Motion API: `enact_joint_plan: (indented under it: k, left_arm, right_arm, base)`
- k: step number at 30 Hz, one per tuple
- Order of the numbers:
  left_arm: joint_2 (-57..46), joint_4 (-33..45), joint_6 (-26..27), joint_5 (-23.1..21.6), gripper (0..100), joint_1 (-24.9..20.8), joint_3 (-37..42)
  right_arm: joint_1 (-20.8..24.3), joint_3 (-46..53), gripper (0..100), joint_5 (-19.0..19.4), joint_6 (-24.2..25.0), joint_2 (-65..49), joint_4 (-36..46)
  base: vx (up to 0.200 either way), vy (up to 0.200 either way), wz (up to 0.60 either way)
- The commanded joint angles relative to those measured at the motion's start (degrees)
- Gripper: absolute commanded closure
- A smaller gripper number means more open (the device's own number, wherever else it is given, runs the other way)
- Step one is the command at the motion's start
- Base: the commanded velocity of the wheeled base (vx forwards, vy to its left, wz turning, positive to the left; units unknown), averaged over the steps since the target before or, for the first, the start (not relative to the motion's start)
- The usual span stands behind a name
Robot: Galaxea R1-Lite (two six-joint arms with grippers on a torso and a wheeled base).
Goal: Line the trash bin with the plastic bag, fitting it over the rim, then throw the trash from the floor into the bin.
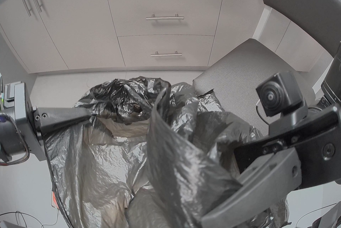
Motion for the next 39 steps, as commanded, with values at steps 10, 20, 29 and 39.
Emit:
enact_joint_plan:
  k: [10, 20, 29, 39]
  left_arm:
    - [-2.76, -0.58, 8.99, 6.25, 100, -0.31, 10.14]
    - [-2.41, -1.46, 9.08, 5.98, 100, -0.31, 11.02]
    - [-2.41, -1.72, 9.08, 5.98, 100, -0.31, 10.76]
    - [-2.06, -4.27, 9.08, 5.81, 100, -0.31, 10.5]
  right_arm:
    - [3.16, 4.11, 100, -3.41, -1.02, 5.6, -0.03]
    - [-3.08, 0.16, 100, -13.87, -9.46, 11.4, 0.06]
    - [-6.07, -3.97, 100, -23.01, -21.41, 15.79, 1.03]
    - [-5.89, -15.05, 100, -45.07, -39.16, 18.52, 18.17]
  base:
    - [0.0, 0.0, 0.0]
    - [0.0, 0.0, 0.0]
    - [0.0, 0.0, 0.0]
    - [0.0, 0.0, 0.0]
